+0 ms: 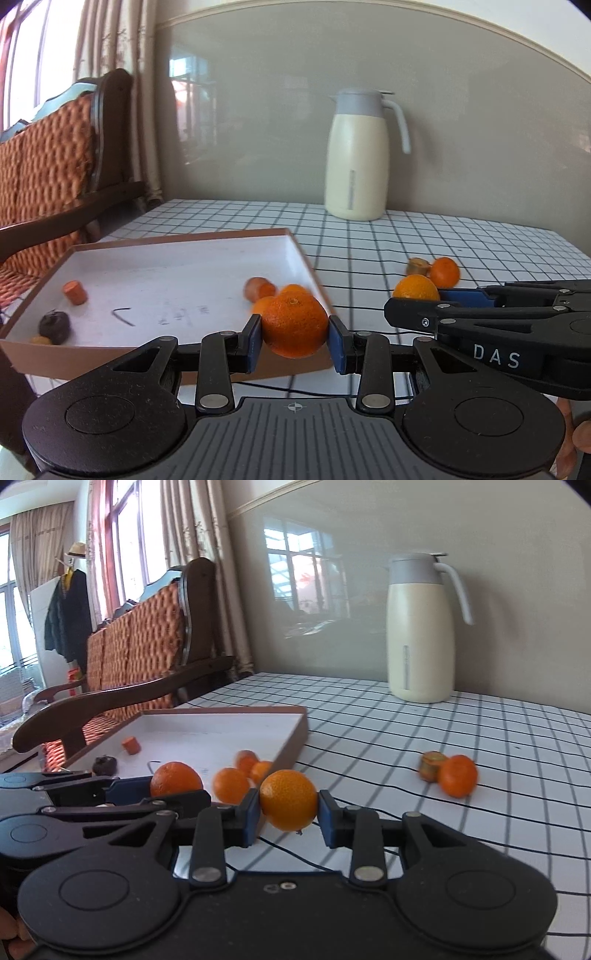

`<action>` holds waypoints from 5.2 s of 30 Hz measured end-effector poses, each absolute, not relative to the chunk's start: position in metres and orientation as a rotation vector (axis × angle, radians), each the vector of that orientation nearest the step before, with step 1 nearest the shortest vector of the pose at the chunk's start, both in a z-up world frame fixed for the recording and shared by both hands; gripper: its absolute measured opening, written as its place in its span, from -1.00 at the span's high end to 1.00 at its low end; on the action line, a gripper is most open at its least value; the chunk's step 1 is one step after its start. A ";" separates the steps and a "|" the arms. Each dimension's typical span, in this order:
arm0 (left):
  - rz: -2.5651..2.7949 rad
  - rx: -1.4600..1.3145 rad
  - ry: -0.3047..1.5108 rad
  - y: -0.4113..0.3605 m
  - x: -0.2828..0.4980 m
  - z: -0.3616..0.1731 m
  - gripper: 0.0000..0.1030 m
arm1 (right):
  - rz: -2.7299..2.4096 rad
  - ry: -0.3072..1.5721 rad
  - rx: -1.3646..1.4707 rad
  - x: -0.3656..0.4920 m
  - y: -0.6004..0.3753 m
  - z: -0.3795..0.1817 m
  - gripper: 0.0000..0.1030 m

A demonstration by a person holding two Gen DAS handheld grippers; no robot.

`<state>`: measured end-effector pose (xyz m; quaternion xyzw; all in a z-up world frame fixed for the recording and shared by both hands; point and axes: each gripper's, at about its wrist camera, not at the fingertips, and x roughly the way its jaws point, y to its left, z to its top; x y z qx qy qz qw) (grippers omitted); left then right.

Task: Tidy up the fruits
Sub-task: 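Carry both held oranges toward the brown box, then open both tools over the box to drop the oranges inside, then move both tools away from the box toward the remaining table fruit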

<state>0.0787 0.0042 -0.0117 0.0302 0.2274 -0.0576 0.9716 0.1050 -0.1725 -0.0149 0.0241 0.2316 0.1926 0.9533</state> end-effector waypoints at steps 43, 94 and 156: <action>0.210 -0.010 0.404 0.149 0.136 -0.004 0.27 | 0.394 0.410 0.105 0.159 -0.096 -0.019 0.52; 0.332 0.016 0.345 0.158 0.182 0.009 -1.00 | 0.326 0.244 0.149 0.197 -0.102 0.010 -0.88; -0.101 0.114 0.365 -0.048 0.140 0.004 -1.00 | 0.045 0.358 0.126 0.130 -0.258 -0.013 -0.66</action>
